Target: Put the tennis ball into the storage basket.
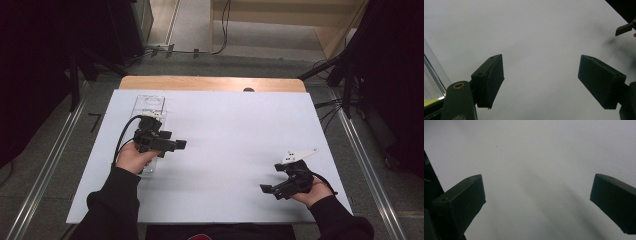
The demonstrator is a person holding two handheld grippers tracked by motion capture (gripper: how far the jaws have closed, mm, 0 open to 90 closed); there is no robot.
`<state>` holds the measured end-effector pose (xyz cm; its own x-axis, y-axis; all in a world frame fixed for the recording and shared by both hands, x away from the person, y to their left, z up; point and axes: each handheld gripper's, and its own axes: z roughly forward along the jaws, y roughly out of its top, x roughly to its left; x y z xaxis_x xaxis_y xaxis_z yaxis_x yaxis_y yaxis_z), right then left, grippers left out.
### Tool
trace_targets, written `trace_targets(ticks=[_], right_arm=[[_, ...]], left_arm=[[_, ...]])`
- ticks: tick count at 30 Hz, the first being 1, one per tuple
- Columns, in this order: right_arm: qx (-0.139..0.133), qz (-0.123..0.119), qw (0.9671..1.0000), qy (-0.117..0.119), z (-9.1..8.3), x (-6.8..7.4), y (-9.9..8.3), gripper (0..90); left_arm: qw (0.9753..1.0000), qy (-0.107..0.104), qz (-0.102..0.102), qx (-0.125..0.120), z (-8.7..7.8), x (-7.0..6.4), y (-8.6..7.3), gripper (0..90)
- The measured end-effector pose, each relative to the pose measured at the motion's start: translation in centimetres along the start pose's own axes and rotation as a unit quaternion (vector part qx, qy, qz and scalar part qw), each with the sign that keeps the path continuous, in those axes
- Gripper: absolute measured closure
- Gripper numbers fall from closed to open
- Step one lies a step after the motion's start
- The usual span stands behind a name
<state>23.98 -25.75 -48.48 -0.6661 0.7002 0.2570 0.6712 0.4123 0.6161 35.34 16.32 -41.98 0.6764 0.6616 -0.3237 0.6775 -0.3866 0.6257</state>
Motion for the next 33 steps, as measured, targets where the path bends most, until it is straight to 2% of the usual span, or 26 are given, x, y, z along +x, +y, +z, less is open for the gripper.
trace_targets(ticks=[6, 18, 24, 29, 33], right_arm=[[0.0, 0.0, 1.0, 0.0, 0.0, 0.0, 0.0, 0.0], [0.0, 0.0, 1.0, 0.0, 0.0, 0.0, 0.0, 0.0], [0.001, 0.0, 1.0, 0.0, 0.0, 0.0, 0.0, 0.0], [0.0, 0.001, 1.0, 0.0, 0.0, 0.0, 0.0, 0.0], [0.0, 0.0, 1.0, 0.0, 0.0, 0.0, 0.0, 0.0]], left_arm=[[1.0, -0.005, 0.002, -0.002, 0.1, -0.2, -0.8, 21.2], [0.9997, -0.009, 0.021, 0.012, 0.6, -0.9, -1.9, 21.1], [0.9994, -0.012, 0.028, 0.012, 0.9, -1.4, -2.6, 21.1], [0.9989, -0.009, 0.042, 0.015, 1.1, -1.8, -3.2, 21.2], [0.9989, -0.009, 0.043, 0.013, 1.1, -1.8, -3.7, 21.1]])
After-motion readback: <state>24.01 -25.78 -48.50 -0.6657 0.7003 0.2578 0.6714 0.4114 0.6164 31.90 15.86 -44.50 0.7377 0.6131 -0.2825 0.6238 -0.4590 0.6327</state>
